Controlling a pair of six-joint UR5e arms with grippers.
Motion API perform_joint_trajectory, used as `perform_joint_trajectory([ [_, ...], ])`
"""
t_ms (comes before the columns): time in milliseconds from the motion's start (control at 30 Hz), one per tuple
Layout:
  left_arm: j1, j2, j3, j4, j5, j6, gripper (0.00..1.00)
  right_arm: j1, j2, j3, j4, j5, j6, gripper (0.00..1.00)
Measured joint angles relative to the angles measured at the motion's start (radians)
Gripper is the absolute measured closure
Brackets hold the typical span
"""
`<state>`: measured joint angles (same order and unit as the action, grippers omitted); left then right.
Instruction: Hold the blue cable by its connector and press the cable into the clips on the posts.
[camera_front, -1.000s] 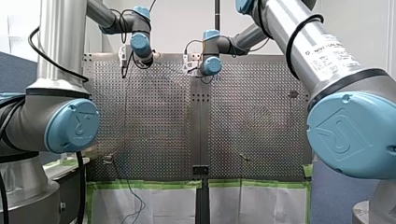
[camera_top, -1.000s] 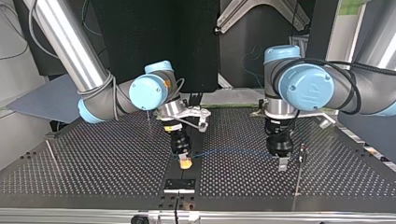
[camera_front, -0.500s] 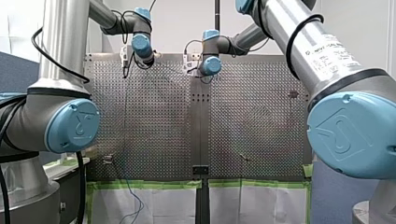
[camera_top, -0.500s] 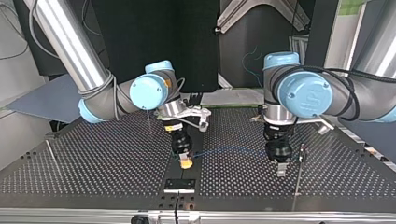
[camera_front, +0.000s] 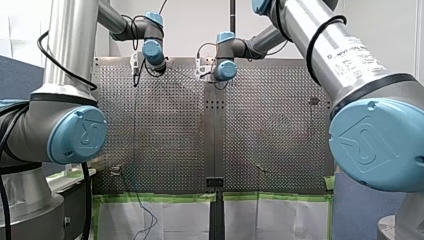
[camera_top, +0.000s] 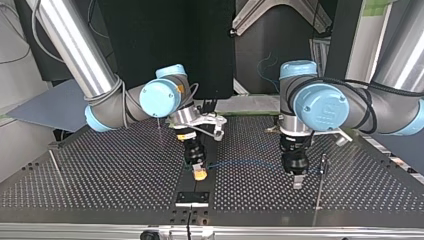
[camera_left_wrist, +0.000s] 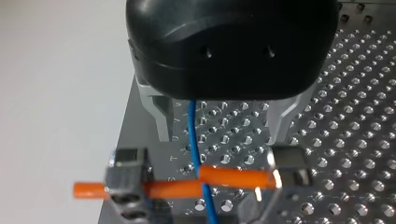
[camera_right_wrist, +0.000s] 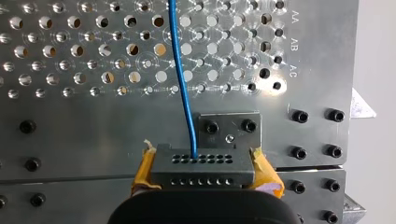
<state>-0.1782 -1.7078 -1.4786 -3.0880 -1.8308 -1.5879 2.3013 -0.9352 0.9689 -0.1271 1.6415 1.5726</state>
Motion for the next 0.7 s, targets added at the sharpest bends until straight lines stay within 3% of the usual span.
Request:
perform_joint_trajectory([
  [67, -0.001, 0.000, 0.000, 0.001, -0.001, -0.003, 0.47, 0.000, 0.000, 0.000, 0.001, 0.000, 0.000, 0.84],
  [100, -0.001, 0.000, 0.000, 0.001, -0.001, -0.004, 0.47, 0.000, 0.000, 0.000, 0.001, 0.000, 0.000, 0.84],
  [133, -0.003, 0.000, 0.000, 0.001, -0.001, -0.003, 0.65, 0.000, 0.000, 0.000, 0.002, 0.000, 0.000, 0.84],
  [167, -0.004, 0.000, 0.001, 0.001, -0.002, -0.003, 0.93, 0.000, 0.000, 0.000, 0.002, 0.000, 0.000, 0.84],
  [200, -0.004, 0.000, 0.000, 0.002, -0.003, -0.002, 0.93, 0.000, 0.000, 0.000, 0.002, 0.000, 0.000, 0.84],
  [233, -0.006, 0.000, 0.000, 0.003, -0.005, -0.001, 1.00, 0.000, 0.000, 0.000, 0.002, 0.000, 0.000, 0.84],
  [700, -0.013, 0.000, 0.000, 0.005, -0.058, 0.044, 1.00, 0.001, 0.000, 0.000, 0.003, 0.000, -0.001, 0.84],
])
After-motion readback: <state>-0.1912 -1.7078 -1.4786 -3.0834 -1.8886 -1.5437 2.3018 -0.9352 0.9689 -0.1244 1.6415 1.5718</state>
